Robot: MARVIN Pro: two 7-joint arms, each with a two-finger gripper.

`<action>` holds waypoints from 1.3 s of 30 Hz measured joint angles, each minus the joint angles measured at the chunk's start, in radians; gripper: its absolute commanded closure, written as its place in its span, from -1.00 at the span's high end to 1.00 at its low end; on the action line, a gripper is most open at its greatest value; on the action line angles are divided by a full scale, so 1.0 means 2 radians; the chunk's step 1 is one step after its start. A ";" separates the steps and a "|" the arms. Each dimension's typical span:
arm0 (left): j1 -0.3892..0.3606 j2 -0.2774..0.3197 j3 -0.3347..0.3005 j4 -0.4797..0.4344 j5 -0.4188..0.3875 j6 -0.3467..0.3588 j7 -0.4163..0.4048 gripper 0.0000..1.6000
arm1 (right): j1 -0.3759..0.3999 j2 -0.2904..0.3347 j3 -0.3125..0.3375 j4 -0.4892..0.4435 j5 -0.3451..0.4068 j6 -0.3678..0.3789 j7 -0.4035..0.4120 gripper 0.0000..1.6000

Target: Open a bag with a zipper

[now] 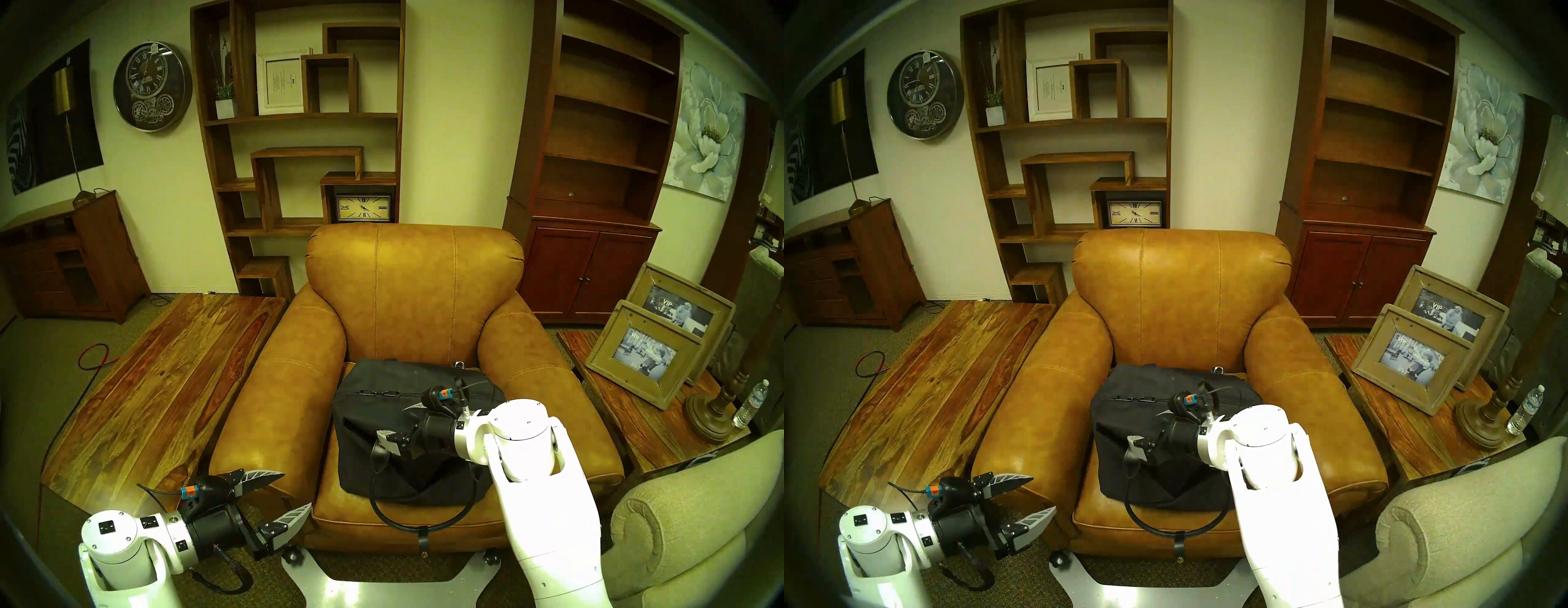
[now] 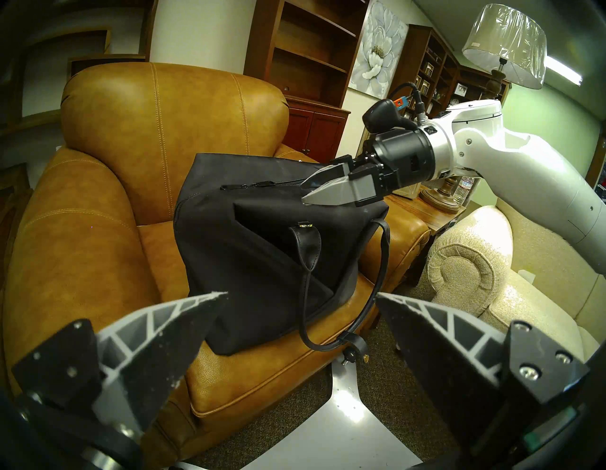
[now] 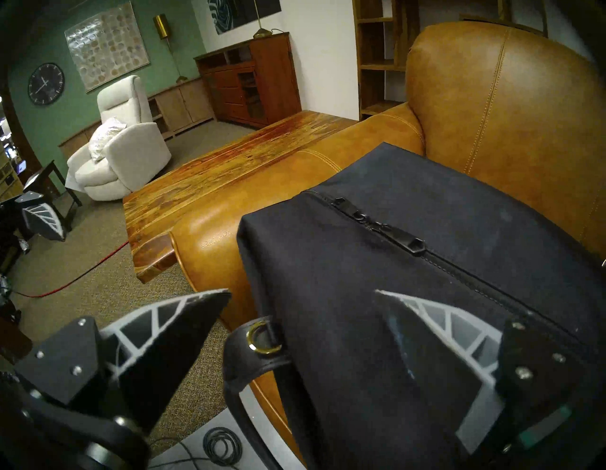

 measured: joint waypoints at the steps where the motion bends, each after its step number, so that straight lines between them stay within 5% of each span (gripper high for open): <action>1: 0.000 0.000 0.000 0.000 0.000 0.000 0.000 1.00 | 0.005 0.000 -0.001 0.006 0.003 -0.001 -0.009 1.00; 14: 0.000 -0.001 0.000 0.000 0.000 0.000 0.000 1.00 | 0.050 -0.007 0.000 0.082 0.057 -0.022 -0.072 1.00; 20: 0.000 -0.001 -0.001 0.000 0.000 0.000 0.000 1.00 | 0.068 -0.013 0.020 0.116 0.119 -0.022 -0.082 1.00; 29: 0.000 -0.001 -0.001 0.000 0.000 0.000 0.000 1.00 | 0.088 -0.020 0.049 0.134 0.177 0.053 -0.079 1.00; 39: 0.000 -0.002 -0.001 0.000 0.000 0.000 0.000 1.00 | 0.090 -0.022 0.041 0.111 0.193 0.129 -0.080 1.00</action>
